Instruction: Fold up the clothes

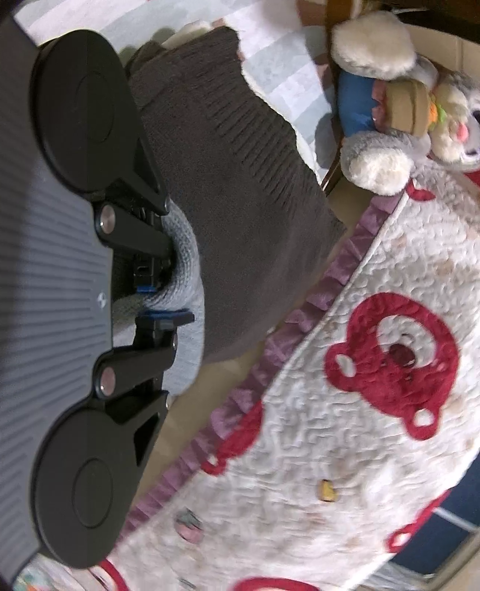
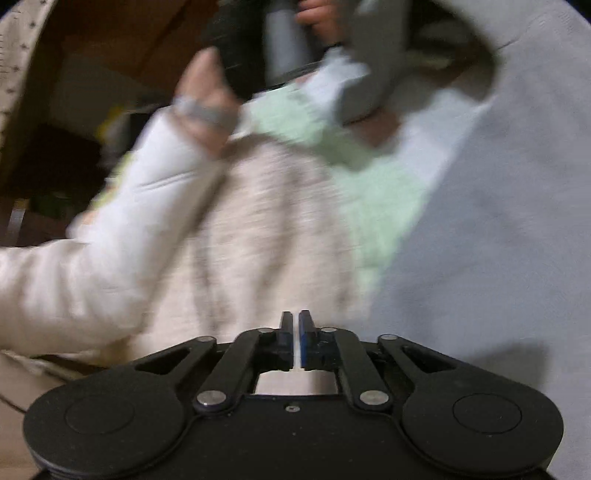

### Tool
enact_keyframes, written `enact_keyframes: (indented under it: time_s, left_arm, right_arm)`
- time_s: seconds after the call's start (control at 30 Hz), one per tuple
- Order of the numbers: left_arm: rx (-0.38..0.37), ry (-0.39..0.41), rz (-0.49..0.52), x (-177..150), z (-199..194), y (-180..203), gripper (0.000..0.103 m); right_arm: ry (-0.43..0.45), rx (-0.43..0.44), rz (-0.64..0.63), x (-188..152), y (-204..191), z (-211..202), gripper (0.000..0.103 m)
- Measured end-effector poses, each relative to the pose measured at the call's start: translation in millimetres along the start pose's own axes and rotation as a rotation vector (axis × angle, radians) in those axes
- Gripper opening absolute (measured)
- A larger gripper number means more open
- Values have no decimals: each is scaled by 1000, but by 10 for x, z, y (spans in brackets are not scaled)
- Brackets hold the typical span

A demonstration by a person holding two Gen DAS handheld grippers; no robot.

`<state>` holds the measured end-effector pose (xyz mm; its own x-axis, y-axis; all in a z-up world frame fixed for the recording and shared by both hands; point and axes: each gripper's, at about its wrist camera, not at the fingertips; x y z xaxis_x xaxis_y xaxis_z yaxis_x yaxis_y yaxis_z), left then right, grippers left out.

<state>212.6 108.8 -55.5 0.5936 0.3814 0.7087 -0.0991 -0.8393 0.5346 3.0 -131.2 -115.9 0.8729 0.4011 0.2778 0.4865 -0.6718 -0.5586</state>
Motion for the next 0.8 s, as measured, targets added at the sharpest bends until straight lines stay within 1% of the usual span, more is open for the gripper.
enact_keyframes:
  time_s: [0.03, 0.07, 0.1, 0.13, 0.2, 0.23, 0.27, 0.3, 0.33, 0.37, 0.4, 0.43, 0.5, 0.53, 0.57, 0.6, 0.63, 0.67, 0.77, 0.8]
  left_arm:
    - [-14, 21, -2, 4, -50, 4, 6]
    - [-27, 42, 4, 8, -105, 26, 6]
    - [-41, 64, 32, 9, -181, 101, 5]
    - [-56, 84, 67, -4, -266, 193, 6]
    - [-75, 79, 96, -66, -361, 303, 8]
    - [-79, 32, 67, -112, -347, 300, 10]
    - [-88, -14, 31, -161, -329, 279, 13]
    - [-108, -59, -21, -219, -297, 215, 16]
    - [-122, -98, -71, -272, -266, 149, 23]
    - [-125, -123, -110, -312, -237, 81, 26]
    - [-126, -140, -149, -343, -215, 16, 27]
    - [-126, -137, -187, -350, -210, -42, 28]
    - [-128, -134, -264, -364, -198, -158, 34]
    - [-141, -137, -310, -377, -193, -219, 39]
    - [-157, -141, -356, -391, -187, -278, 43]
    - [-179, -154, -402, -418, -178, -333, 43]
    - [-202, -172, -456, -464, -169, -390, 43]
    - [-222, -190, -515, -523, -164, -448, 46]
    - [-259, -247, -741, -795, -183, -641, 56]
    - [-254, -265, -816, -886, -192, -702, 59]
  right_arm:
    - [30, -84, -19, -13, 70, -80, 19]
    - [56, -183, -35, -32, 160, -156, 36]
    - [82, -277, -43, -53, 256, -229, 40]
    - [109, -349, -17, -82, 380, -288, 42]
    - [144, -477, 7, -152, 588, -357, 42]
    - [156, -536, 11, -191, 679, -376, 42]
    - [167, -594, 14, -231, 770, -395, 42]
    - [176, -644, 15, -263, 846, -404, 42]
    - [177, -656, 8, -266, 864, -375, 43]
    - [177, -669, 0, -270, 881, -346, 44]
    - [178, -682, -8, -273, 898, -318, 46]
    - [178, -694, -16, -276, 916, -289, 48]
    - [179, -720, -31, -283, 951, -231, 49]
    - [179, -733, -39, -286, 968, -202, 49]
    - [180, -745, -47, -290, 985, -174, 49]
    - [180, -758, -55, -293, 1003, -145, 50]
    - [180, -770, -61, -299, 1017, -120, 52]
    - [180, -778, -59, -317, 1019, -110, 52]
    - [179, -800, -52, -369, 1025, -81, 53]
    - [185, -800, -44, -389, 1028, -70, 53]
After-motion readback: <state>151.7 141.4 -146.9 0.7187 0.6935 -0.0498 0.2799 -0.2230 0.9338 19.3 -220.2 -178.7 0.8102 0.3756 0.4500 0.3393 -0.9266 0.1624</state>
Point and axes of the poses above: each gripper's, at about its wrist camera, not at the fingertips, and z roughly the way its jaws point, y to its right, x to its top, and after that the axes turned 4 degrees about -x, right-handed
